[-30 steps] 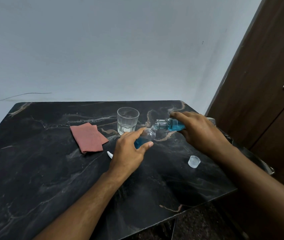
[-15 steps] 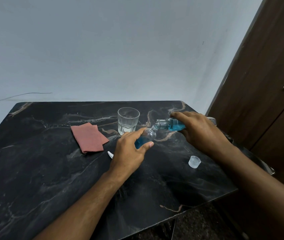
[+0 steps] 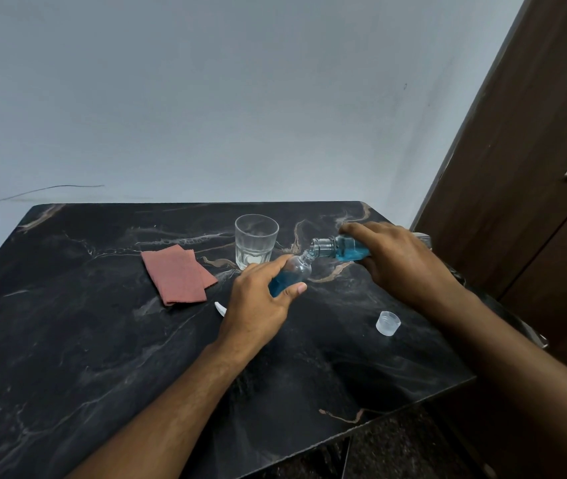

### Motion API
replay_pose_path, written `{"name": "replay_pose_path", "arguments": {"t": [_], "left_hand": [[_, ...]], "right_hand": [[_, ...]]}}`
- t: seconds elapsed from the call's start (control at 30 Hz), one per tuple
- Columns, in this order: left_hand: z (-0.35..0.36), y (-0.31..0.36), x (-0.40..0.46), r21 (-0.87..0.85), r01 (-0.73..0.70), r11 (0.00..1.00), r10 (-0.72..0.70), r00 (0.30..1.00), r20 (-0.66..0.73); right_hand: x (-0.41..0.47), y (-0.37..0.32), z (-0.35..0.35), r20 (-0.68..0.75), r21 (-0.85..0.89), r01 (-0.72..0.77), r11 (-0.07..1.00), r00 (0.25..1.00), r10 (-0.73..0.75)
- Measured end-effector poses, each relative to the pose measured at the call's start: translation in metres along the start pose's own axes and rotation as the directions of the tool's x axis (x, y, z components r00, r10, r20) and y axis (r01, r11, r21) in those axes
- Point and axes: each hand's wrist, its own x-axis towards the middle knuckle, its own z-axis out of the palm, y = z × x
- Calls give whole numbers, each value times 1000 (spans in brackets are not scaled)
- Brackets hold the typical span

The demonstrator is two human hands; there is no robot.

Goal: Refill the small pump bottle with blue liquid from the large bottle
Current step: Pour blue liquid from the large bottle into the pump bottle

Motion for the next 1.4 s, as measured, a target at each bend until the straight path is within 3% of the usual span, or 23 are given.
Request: {"name": "replay_pose_path", "arguments": {"t": [1.4], "left_hand": [[-2,2,-1,2,-2,1000,2,1000,9]], "right_hand": [[1,1,-2,17,-29,28,999,999,-28]]}}
